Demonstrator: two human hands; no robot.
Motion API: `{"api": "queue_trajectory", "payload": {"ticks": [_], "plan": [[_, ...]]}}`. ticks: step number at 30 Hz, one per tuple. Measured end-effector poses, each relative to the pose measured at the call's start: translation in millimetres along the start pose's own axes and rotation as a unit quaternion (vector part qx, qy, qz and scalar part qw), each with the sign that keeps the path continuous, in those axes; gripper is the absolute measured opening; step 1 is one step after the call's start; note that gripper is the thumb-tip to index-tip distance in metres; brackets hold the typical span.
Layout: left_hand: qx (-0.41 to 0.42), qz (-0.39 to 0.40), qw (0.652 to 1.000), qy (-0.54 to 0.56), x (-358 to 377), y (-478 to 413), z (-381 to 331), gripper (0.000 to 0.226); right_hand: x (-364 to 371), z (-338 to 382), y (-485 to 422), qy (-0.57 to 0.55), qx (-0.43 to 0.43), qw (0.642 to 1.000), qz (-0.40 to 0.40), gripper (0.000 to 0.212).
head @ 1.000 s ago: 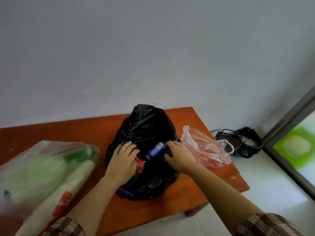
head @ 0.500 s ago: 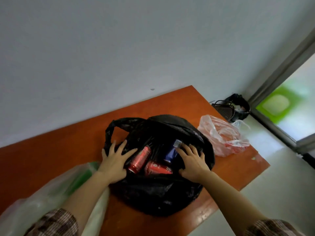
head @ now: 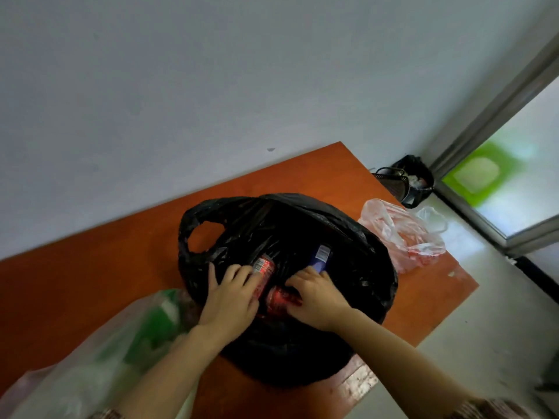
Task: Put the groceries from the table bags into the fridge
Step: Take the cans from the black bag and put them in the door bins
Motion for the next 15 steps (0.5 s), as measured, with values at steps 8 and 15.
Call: {"api": "queue_trajectory", "payload": {"ticks": [8, 15], "plan": [[-0.198, 0.174, 0.963, 0.051, 1.8, -24.3, 6.6, 0.081, 6.8, 20.2, -17.2, 0.023, 0.018, 0.992, 0.122, 0.059], [-0.324, 0.158, 0.889, 0.283, 7.9, -37.2, 16.7, 0.091, 8.3, 20.1, -19.2, -0.028, 0.036, 0.989, 0.142, 0.052]]}}
Point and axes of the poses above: each hand's wrist, its own y-axis away from the middle knuckle, its own x-axis out of the palm, z = x × y, the point moved 1 cm from there along -y, towards the middle knuckle, and after that the axes turned 13 degrees about y, right-handed, at the moved point
